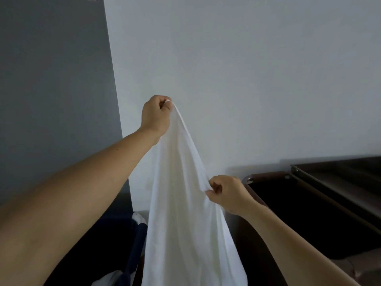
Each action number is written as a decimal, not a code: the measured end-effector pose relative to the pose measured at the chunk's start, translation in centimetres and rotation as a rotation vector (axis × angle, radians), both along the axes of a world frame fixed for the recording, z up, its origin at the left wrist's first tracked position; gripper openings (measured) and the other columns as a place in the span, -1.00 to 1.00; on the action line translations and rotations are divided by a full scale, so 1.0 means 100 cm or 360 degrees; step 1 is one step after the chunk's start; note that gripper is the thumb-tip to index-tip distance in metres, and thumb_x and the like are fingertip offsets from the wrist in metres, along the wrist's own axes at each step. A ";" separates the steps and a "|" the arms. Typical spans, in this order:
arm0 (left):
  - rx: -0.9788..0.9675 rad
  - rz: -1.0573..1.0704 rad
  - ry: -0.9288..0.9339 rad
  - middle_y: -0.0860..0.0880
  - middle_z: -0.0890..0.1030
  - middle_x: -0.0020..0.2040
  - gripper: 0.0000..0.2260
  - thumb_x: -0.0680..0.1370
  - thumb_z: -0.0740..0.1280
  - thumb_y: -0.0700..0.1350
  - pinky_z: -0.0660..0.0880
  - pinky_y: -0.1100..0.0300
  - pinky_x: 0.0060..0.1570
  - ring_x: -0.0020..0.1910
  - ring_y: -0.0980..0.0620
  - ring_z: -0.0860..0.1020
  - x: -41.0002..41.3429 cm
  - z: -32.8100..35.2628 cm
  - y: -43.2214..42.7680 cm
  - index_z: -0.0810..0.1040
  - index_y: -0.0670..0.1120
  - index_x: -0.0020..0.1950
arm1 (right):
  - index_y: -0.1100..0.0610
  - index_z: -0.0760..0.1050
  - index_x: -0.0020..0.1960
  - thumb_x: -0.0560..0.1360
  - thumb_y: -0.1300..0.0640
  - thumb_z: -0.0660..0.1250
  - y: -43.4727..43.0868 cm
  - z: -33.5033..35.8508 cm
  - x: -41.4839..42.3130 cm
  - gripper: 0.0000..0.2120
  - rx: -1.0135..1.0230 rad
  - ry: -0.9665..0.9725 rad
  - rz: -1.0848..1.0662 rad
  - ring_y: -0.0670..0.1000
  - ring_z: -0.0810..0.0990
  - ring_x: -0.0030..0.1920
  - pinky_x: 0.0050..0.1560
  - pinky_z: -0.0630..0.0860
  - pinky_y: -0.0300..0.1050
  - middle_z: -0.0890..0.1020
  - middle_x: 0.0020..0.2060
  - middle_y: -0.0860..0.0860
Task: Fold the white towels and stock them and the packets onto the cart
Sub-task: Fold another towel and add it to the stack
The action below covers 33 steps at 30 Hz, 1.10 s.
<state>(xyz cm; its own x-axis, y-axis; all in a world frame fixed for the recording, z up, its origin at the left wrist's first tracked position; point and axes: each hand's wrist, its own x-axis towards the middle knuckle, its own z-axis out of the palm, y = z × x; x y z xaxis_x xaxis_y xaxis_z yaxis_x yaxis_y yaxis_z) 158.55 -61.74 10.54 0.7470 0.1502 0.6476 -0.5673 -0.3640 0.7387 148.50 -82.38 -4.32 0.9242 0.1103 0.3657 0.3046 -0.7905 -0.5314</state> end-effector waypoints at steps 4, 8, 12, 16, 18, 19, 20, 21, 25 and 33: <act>0.0014 -0.0040 -0.0021 0.15 0.53 -0.08 -0.81 0.66 0.21 -0.13 0.43 0.32 -0.10 -0.15 0.24 0.48 0.000 -0.004 -0.003 0.56 -0.12 0.19 | 0.09 0.37 -0.37 0.51 0.10 0.40 -0.004 -0.012 0.009 -0.67 0.0100 0.0111 -0.0105 -0.07 0.34 -0.41 -0.32 0.32 -0.19 0.41 -0.45 -0.08; -0.0028 -0.0055 0.0024 0.16 0.53 -0.07 -0.81 0.65 0.23 -0.13 0.46 0.27 -0.02 -0.12 0.23 0.49 0.002 -0.012 0.001 0.57 -0.11 0.19 | 0.22 0.60 -0.17 0.52 0.09 0.44 -0.015 -0.023 0.012 -0.80 0.0351 0.0325 -0.0114 -0.01 0.51 -0.31 -0.18 0.46 -0.14 0.59 -0.33 0.02; -0.0053 -0.0036 0.0057 0.16 0.53 -0.07 -0.83 0.65 0.23 -0.13 0.45 0.34 -0.14 -0.13 0.22 0.50 0.005 -0.013 0.009 0.57 -0.09 0.17 | 0.10 0.69 -0.06 0.51 0.14 0.47 -0.021 -0.026 0.007 -0.96 0.0687 0.0362 -0.0077 0.04 0.71 -0.11 0.08 0.63 -0.05 0.74 -0.18 0.01; -0.0117 -0.0054 0.0068 0.13 0.54 -0.07 -0.82 0.65 0.22 -0.12 0.45 0.28 -0.17 -0.17 0.22 0.49 0.008 -0.005 0.009 0.57 -0.10 0.17 | 0.00 0.65 -0.26 0.51 0.09 0.48 -0.021 -0.038 0.003 -0.83 0.0443 0.0471 -0.0049 0.06 0.64 -0.23 0.03 0.59 -0.03 0.68 -0.29 0.01; -0.0091 -0.0070 0.0056 0.17 0.53 -0.09 -0.82 0.65 0.22 -0.13 0.45 0.31 -0.16 -0.16 0.24 0.49 0.008 -0.003 0.007 0.57 -0.11 0.18 | -0.02 0.58 -0.31 0.54 0.07 0.43 -0.021 -0.041 0.001 -0.75 0.0321 0.0523 -0.0023 -0.01 0.59 -0.23 -0.06 0.54 -0.11 0.61 -0.30 -0.05; -0.0078 -0.0069 0.0046 0.18 0.52 -0.09 -0.81 0.65 0.22 -0.13 0.45 0.35 -0.18 -0.16 0.25 0.49 0.008 -0.003 0.006 0.57 -0.11 0.18 | 0.00 0.56 -0.31 0.56 0.06 0.41 -0.022 -0.042 0.001 -0.74 0.0271 0.0524 -0.0024 -0.02 0.58 -0.22 -0.09 0.52 -0.15 0.59 -0.27 -0.05; -0.0073 -0.0064 0.0036 0.19 0.52 -0.10 -0.81 0.65 0.22 -0.13 0.44 0.39 -0.20 -0.16 0.26 0.49 0.009 -0.003 0.006 0.57 -0.11 0.18 | 0.05 0.55 -0.30 0.57 0.05 0.39 -0.025 -0.043 0.002 -0.73 0.0240 0.0515 -0.0039 -0.01 0.57 -0.22 -0.10 0.51 -0.15 0.57 -0.25 -0.03; -0.0067 -0.0055 0.0029 0.19 0.52 -0.10 -0.81 0.65 0.22 -0.13 0.43 0.41 -0.21 -0.17 0.26 0.49 0.010 -0.003 0.007 0.57 -0.11 0.19 | 0.13 0.55 -0.27 0.58 0.04 0.37 -0.028 -0.044 0.002 -0.72 0.0229 0.0492 -0.0060 0.00 0.55 -0.22 -0.10 0.51 -0.11 0.55 -0.23 0.00; -0.0035 0.0010 0.0037 0.19 0.52 -0.10 -0.80 0.65 0.23 -0.13 0.41 0.41 -0.20 -0.16 0.25 0.49 0.017 -0.009 0.013 0.58 -0.12 0.20 | 0.09 0.59 -0.19 0.59 0.09 0.36 -0.045 -0.048 0.002 -0.81 0.0413 0.0320 -0.0214 -0.02 0.57 -0.20 -0.09 0.52 -0.06 0.59 -0.19 -0.01; -0.0065 0.0118 0.0092 0.06 0.54 0.02 -0.80 0.66 0.20 -0.15 0.41 0.30 -0.06 -0.02 0.10 0.49 0.025 -0.016 0.023 0.56 -0.14 0.19 | -0.10 0.38 0.29 0.58 0.16 0.37 -0.046 -0.044 -0.004 -0.65 0.0711 0.0052 -0.0363 -0.09 0.55 -0.17 -0.14 0.47 -0.34 0.56 -0.18 -0.04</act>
